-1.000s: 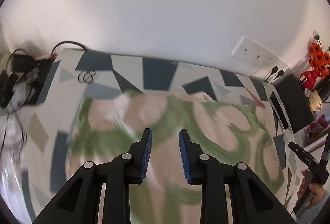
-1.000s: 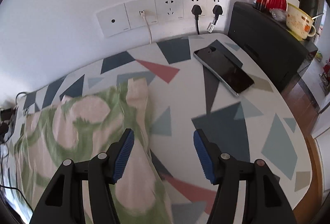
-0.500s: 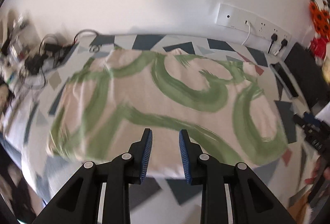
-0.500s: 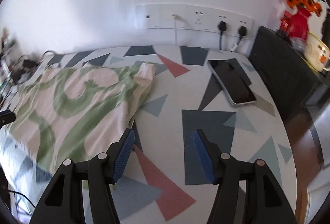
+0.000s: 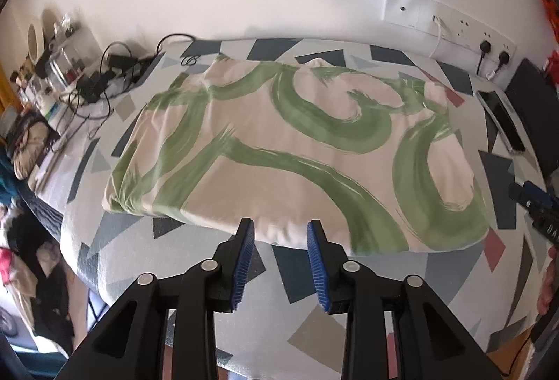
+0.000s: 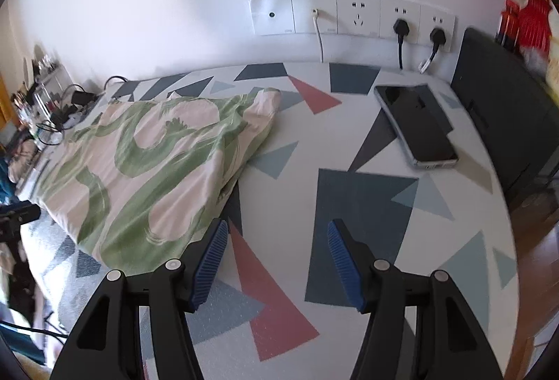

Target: Fold clothes

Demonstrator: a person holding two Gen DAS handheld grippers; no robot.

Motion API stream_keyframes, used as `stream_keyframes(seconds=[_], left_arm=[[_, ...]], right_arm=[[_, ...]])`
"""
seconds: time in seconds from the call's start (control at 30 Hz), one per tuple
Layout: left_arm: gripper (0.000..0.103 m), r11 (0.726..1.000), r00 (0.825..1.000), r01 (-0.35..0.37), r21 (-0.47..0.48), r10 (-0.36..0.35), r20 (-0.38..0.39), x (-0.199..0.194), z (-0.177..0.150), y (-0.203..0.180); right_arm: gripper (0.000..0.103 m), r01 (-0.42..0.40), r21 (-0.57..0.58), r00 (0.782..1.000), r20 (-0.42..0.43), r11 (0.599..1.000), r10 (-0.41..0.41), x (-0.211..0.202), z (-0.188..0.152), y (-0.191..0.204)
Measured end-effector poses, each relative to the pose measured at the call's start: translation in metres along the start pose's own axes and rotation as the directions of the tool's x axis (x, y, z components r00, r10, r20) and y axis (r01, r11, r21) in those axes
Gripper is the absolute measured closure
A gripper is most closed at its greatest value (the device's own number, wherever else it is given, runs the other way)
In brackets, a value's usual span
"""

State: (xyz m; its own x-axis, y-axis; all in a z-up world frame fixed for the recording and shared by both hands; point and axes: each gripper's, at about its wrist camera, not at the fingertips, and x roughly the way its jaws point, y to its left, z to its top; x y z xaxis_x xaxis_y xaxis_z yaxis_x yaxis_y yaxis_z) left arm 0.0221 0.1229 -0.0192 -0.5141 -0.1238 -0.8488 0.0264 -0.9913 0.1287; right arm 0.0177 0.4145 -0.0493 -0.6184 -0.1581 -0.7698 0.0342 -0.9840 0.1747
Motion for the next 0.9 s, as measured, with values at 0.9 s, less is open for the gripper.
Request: stream_keyframes(seconds=[0.9], left_arm=[[0.060,0.981,0.998,0.055,-0.187,-0.055,0.003,0.051,0.023,0.089]], right_arm=[[0.040,-0.281,0.175,0.928,-0.202,0.944,0.314,0.028,-0.049,0.043]])
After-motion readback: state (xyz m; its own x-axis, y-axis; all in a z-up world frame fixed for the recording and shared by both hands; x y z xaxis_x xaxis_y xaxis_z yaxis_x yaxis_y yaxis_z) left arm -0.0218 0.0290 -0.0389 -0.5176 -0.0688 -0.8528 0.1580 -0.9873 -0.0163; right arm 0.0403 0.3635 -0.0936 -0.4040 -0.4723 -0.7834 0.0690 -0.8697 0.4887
